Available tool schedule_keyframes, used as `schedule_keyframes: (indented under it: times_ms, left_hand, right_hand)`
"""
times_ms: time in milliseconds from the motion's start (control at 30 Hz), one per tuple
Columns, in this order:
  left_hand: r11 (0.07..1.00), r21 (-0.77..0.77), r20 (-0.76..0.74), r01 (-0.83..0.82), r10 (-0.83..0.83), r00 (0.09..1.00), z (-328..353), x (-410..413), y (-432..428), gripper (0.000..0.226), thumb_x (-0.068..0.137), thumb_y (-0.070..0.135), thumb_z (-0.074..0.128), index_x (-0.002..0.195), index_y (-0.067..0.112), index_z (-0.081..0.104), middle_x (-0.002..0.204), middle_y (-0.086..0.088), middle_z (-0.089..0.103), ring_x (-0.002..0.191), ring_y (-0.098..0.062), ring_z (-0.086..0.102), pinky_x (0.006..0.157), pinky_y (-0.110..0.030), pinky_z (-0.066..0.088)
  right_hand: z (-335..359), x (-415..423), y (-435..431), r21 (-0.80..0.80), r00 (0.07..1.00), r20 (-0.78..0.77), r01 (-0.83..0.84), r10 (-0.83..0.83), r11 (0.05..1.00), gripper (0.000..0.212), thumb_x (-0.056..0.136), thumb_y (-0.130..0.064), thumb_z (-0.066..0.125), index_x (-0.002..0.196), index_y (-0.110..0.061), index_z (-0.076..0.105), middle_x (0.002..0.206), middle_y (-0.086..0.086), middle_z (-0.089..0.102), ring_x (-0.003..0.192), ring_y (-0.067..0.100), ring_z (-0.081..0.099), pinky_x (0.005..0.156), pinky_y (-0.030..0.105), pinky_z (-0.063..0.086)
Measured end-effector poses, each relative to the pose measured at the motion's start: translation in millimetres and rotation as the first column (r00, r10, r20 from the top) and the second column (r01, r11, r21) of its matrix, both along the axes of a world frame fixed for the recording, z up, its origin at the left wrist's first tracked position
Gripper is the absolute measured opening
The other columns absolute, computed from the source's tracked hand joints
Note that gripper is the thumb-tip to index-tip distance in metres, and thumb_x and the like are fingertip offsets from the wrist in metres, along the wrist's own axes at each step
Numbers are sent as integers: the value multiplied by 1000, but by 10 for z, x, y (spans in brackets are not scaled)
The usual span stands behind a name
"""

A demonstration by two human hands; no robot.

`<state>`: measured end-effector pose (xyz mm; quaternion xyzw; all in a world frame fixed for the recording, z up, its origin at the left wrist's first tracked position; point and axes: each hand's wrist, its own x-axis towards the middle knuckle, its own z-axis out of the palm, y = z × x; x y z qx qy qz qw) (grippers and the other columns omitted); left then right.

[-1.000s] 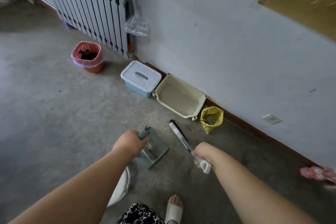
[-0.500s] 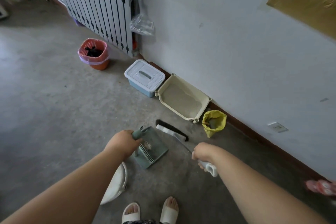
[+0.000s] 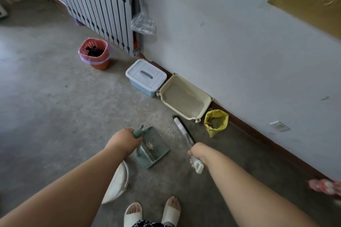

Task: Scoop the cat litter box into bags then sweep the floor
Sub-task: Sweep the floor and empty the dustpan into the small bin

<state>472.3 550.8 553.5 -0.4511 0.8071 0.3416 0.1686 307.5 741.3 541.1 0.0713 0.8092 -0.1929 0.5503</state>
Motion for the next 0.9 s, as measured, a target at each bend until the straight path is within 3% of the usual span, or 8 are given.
schedule_keyframes:
  times_ms: [100,267,333,467,600,700,767,900]
  left_hand:
    - [1000,3,-7,-2,2,1000,-26,26,-11,17,89,36,57,90,20,64,99,-7,69,97,-27,63,78,-29,46]
    - [1000,-4,-14,2,-2,1000,-55,47,-19,25,89,37,57,99,16,67,100,-7,69,98,-26,63,77,-29,46]
    - [1000,2,-19,0,0,1000,-64,49,-22,25,89,36,56,99,16,67,100,-7,69,97,-26,63,76,-29,45]
    - [1000,1,-17,1,-1,1000,-80,56,-41,23,88,34,56,98,16,67,99,-7,69,97,-25,63,75,-28,45]
    - [1000,2,-16,4,-4,1000,-92,46,-48,23,88,35,56,96,16,67,97,-6,69,95,-25,63,74,-27,45]
    - [1000,6,-14,6,-6,1000,-102,46,-53,22,87,34,56,97,17,67,96,-5,68,94,-24,63,75,-28,47]
    - [1000,9,-16,2,-2,1000,-108,53,-59,20,87,34,56,95,18,66,93,-4,68,91,-23,63,73,-28,47]
    - [1000,19,-23,-12,13,1000,-113,47,-57,17,86,33,56,92,20,66,87,-2,67,83,-21,62,69,-27,44]
  right_hand:
    - [18,181,28,-4,932,207,306,-298,952,21,100,-11,41,80,-5,40,65,8,38,31,16,42,33,11,35]
    - [229,-122,150,-58,824,285,524,-489,850,17,100,-18,38,87,-7,40,55,8,40,29,12,39,32,12,33]
    - [330,-222,92,-47,862,264,460,-433,887,19,101,-20,39,90,-5,41,55,9,41,31,13,40,32,14,34]
    - [307,-171,-150,31,1000,17,23,-24,999,12,98,-15,46,94,-4,49,64,9,47,50,17,45,41,27,41]
    - [54,99,-263,41,943,-12,-331,332,943,11,98,-12,43,103,-11,52,69,1,46,61,13,49,65,27,47]
    - [71,209,-191,134,961,138,-259,240,957,20,101,-19,43,103,-2,55,72,7,53,64,18,53,57,29,44]
    - [214,67,-112,89,958,138,-263,250,961,20,98,-17,48,110,-3,54,71,11,55,53,17,51,45,27,43]
    - [613,-482,-20,26,968,129,-220,215,975,29,95,-15,52,122,-6,52,75,13,58,51,14,50,44,24,43]
